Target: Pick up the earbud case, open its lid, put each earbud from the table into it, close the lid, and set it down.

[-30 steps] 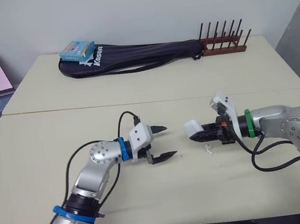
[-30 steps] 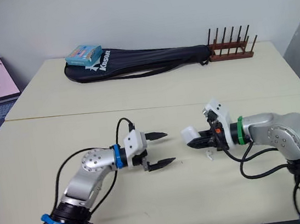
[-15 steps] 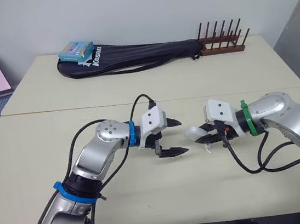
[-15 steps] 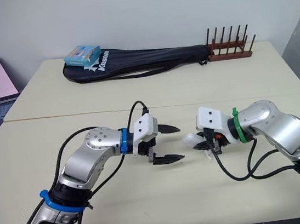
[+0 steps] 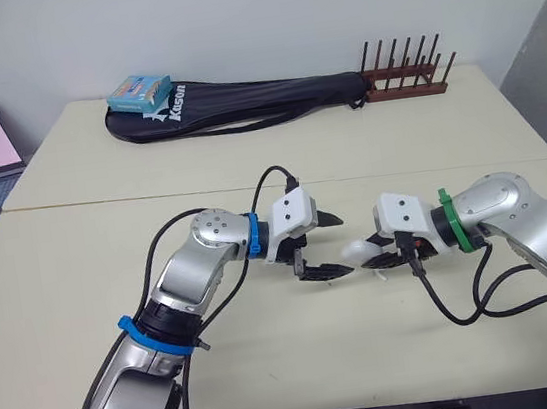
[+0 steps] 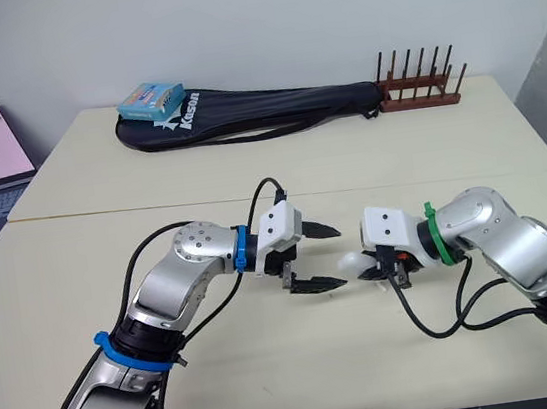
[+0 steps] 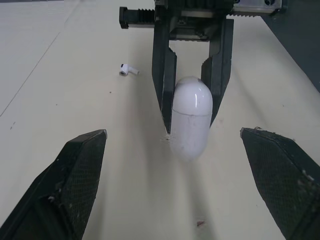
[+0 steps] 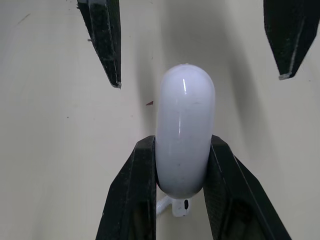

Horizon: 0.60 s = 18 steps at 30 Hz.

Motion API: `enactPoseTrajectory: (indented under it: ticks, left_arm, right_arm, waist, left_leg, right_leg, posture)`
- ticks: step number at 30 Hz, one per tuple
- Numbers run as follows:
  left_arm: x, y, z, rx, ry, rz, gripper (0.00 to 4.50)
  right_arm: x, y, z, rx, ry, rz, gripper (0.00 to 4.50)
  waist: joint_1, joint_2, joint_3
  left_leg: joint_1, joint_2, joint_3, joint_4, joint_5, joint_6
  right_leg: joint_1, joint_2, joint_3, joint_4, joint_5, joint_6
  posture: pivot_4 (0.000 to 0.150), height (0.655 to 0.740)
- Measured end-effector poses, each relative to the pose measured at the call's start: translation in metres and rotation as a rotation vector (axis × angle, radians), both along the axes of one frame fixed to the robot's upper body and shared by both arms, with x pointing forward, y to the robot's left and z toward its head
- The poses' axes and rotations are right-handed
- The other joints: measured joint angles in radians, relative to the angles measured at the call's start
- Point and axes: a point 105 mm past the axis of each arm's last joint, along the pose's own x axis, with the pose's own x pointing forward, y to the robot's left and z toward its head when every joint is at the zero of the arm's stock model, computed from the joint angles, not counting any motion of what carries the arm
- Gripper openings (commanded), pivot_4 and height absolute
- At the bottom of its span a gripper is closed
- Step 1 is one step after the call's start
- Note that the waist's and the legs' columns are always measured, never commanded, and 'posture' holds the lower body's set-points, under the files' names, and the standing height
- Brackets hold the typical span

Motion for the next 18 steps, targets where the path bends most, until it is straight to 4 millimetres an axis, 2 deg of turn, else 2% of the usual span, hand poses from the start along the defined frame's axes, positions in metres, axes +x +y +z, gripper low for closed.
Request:
enactPoseTrajectory:
  ticks: [3, 5, 18]
  left_arm:
    - [-0.0016, -0.0034, -0.0020, 0.005, 0.004, -0.009, 3.33]
    - [-0.0024, -0.0051, -0.0037, 0.012, 0.004, -0.014, 2.64]
    - [-0.0028, -0.0087, -0.0063, 0.022, 0.002, -0.013, 2.63]
  right_arm:
    - [-0.0002, 0.0025, -0.0005, 0.010, 0.007, 0.001, 0.84]
    - [-0.0002, 0.0031, -0.0007, 0.013, 0.011, -0.001, 0.84]
    - [0.0024, 0.0068, 0.0053, 0.023, 0.026, -0.027, 0.84]
  waist:
    - [0.000, 0.000, 0.000]
    - [0.000, 0.000, 0.000]
    - [0.000, 0.000, 0.000]
  left_leg:
    - [0.000, 0.000, 0.000, 0.000, 0.000, 0.000]
    - [0.000, 0.000, 0.000, 0.000, 0.000, 0.000]
    - [0.000, 0.000, 0.000, 0.000, 0.000, 0.000]
  right_leg:
    - [0.000, 0.000, 0.000, 0.000, 0.000, 0.000]
    - [0.000, 0.000, 0.000, 0.000, 0.000, 0.000]
    - [0.000, 0.000, 0.000, 0.000, 0.000, 0.000]
  posture:
    - [0.150, 0.7315]
    - [0.150, 0.7315]
    - [0.150, 0.7315]
